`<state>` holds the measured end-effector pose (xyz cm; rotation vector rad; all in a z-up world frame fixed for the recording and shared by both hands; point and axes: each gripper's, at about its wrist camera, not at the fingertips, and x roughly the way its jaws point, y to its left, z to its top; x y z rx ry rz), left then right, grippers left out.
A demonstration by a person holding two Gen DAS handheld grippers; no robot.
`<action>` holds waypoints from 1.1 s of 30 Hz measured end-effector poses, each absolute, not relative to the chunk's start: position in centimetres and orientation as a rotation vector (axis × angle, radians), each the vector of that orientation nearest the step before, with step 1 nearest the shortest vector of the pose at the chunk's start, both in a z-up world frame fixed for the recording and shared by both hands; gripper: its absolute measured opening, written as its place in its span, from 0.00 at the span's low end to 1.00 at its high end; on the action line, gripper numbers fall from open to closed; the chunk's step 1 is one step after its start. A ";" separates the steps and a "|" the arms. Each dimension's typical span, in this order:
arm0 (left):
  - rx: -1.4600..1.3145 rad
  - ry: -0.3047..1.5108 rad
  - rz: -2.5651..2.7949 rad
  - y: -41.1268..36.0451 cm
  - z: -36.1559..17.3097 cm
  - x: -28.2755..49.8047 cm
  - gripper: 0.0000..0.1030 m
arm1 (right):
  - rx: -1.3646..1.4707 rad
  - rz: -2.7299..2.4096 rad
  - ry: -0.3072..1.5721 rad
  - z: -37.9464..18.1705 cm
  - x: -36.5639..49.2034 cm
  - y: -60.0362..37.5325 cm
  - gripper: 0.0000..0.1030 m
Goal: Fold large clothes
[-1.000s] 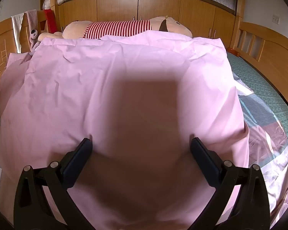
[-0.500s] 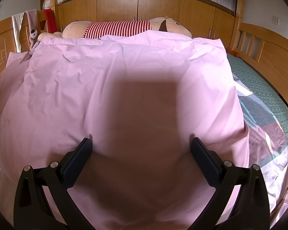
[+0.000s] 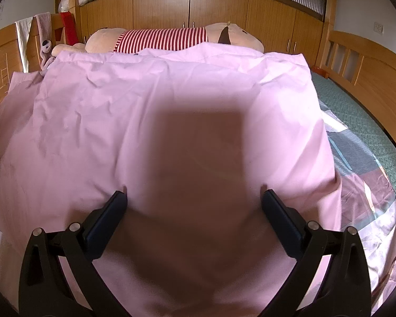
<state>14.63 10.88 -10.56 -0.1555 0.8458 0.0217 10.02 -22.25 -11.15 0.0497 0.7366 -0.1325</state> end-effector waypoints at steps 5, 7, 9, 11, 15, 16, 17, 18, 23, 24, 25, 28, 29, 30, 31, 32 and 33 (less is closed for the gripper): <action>-0.121 0.743 -0.052 9.2 -8.8 13.0 0.98 | 0.000 -0.068 0.642 -9.2 8.9 -20.6 0.99; -0.089 0.790 -0.079 8.1 -9.6 13.2 0.98 | -0.054 -0.080 0.740 -11.1 10.1 -20.0 0.99; -0.031 0.873 -0.079 6.9 -11.2 13.8 0.98 | -0.041 -0.077 0.829 -13.1 11.1 -20.4 0.99; 0.006 0.865 -0.055 6.2 -11.3 13.6 0.98 | 0.032 -0.078 0.818 -12.3 10.8 -21.3 0.99; -0.012 0.765 -0.106 4.9 -7.8 11.6 0.98 | 0.091 -0.072 0.737 -8.4 8.9 -21.9 0.99; -0.034 0.729 -0.123 4.6 -6.5 10.3 0.98 | 0.102 -0.060 0.720 -7.4 8.3 -21.8 0.99; -0.046 0.715 -0.136 4.2 -5.8 9.7 0.98 | 0.114 -0.042 0.704 -6.2 7.4 -21.6 0.99; -0.058 0.705 -0.155 3.9 -5.2 8.9 0.98 | 0.121 -0.029 0.689 -5.2 6.4 -21.5 0.99; -0.058 0.689 -0.199 1.5 -2.9 4.0 0.98 | 0.087 -0.015 0.603 -1.6 1.4 -20.4 0.99; -0.046 0.684 -0.194 0.9 -2.5 3.3 0.98 | 0.076 -0.018 0.589 -1.2 0.9 -19.9 0.99; -0.019 0.673 -0.192 0.2 -1.9 2.7 0.98 | 0.068 -0.021 0.575 -0.7 0.4 -19.8 0.99; 0.061 0.637 -0.162 -1.4 -1.5 1.3 0.98 | 0.036 -0.031 0.552 -0.1 -1.3 -19.3 0.99; 0.071 0.641 -0.150 -1.8 -1.5 1.1 0.98 | 0.024 -0.033 0.549 -0.1 -1.6 -19.2 0.99; 0.072 0.647 -0.148 -2.0 -1.6 1.0 0.98 | 0.018 -0.034 0.549 -0.1 -1.5 -19.3 0.99; 0.067 0.650 -0.153 -1.9 -1.5 1.2 0.98 | 0.015 -0.036 0.550 -0.2 -1.5 -19.3 0.99; 0.062 0.652 -0.157 -2.0 -1.5 1.2 0.98 | 0.014 -0.032 0.556 -0.3 -1.4 -19.4 0.99; 0.059 0.655 -0.160 -2.0 -1.6 1.3 0.98 | 0.016 -0.029 0.561 -0.3 -1.3 -19.3 0.99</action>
